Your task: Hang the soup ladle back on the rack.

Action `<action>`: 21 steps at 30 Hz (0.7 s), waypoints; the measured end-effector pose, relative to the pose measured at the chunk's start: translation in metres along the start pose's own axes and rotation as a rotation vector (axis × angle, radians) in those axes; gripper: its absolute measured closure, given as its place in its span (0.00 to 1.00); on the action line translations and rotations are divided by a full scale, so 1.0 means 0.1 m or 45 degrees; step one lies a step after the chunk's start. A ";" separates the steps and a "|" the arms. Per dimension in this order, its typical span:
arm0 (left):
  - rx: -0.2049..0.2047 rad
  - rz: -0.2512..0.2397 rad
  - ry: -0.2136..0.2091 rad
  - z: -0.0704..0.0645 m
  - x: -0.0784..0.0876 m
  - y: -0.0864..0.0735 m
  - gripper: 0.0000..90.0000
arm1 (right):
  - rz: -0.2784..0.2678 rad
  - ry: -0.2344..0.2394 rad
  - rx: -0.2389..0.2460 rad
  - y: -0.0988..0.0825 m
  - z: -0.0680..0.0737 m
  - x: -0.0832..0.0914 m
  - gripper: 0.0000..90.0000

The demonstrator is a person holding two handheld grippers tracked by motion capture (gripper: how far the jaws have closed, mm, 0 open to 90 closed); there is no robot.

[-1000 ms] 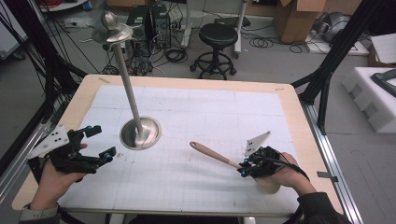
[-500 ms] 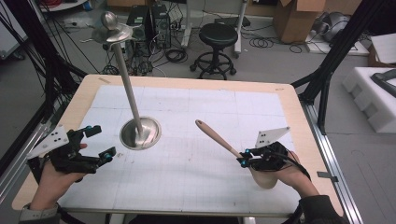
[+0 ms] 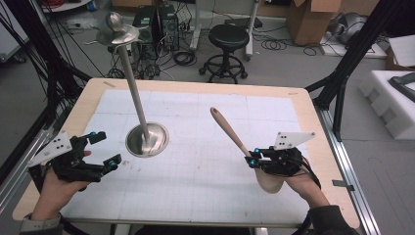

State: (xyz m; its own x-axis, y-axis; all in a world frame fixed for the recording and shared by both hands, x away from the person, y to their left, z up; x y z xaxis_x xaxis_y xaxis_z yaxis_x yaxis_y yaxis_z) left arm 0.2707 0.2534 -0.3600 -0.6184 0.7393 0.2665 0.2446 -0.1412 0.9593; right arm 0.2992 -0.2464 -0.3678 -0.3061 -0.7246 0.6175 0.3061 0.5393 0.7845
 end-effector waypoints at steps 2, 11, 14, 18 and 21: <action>0.000 0.000 0.000 0.00 0.00 0.00 0.04 | -0.018 -0.010 -0.003 0.01 0.00 0.01 0.87; -0.002 0.007 -0.001 0.00 -0.01 -0.01 0.04 | -0.217 -0.048 -0.052 0.10 0.02 0.00 0.87; 0.001 0.009 -0.003 -0.01 -0.02 -0.01 0.04 | -0.287 -0.041 -0.041 0.14 0.04 -0.03 0.87; -0.001 0.007 -0.004 -0.01 -0.02 -0.01 0.04 | -0.350 -0.035 -0.049 0.21 0.08 -0.08 0.87; 0.001 0.000 -0.002 0.00 0.00 -0.01 0.04 | -0.372 -0.052 -0.050 0.27 0.09 -0.11 0.87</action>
State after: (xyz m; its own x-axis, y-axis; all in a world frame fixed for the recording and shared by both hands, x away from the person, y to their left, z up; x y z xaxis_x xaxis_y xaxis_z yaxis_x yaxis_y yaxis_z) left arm 0.2707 0.2529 -0.3606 -0.6173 0.7401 0.2667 0.2457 -0.1406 0.9591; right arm 0.3029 -0.2203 -0.3530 -0.4222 -0.8285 0.3680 0.2340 0.2926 0.9272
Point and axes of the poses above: each handheld gripper's, and its own axes: x roughly backward along the jaws, y roughly out of its top, z roughly to its left, the point moved 3 cm from there along -x, roughly forward along the jaws, and after that the axes turned 8 degrees about z, right-handed, at the moved point
